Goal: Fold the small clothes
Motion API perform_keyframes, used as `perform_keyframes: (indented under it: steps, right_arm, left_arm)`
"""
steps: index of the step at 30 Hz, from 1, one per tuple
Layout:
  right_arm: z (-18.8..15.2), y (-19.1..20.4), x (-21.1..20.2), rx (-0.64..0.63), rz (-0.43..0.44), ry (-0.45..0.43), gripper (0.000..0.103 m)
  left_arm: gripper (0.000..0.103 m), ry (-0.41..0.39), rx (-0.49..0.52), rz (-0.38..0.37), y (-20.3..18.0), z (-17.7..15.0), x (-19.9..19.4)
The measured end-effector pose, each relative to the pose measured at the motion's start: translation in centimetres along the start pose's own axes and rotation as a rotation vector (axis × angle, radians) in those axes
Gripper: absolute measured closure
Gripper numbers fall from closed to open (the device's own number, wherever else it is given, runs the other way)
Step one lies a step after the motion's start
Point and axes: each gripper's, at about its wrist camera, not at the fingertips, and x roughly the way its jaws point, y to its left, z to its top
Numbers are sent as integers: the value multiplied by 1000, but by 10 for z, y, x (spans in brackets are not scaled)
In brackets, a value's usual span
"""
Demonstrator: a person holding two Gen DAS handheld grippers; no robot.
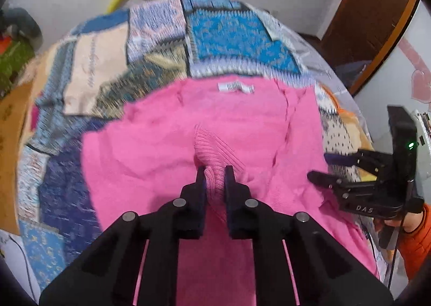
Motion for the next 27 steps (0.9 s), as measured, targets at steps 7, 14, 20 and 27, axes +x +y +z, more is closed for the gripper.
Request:
perform_keyframes:
  steps: [7, 14, 20, 27]
  right_arm:
    - [1, 2, 2, -4, -6, -2, 54]
    - [3, 2, 3, -11, -13, -1, 53]
    - [3, 3, 3, -9, -17, 4, 53]
    - [0, 3, 1, 3, -21, 6, 53]
  left_arm:
    - [92, -78, -18, 84, 31, 2, -30]
    - [92, 48, -43, 102, 51, -27, 3]
    - [88, 90, -60, 96, 57, -45, 15]
    - [88, 95, -46, 114, 62, -54, 6]
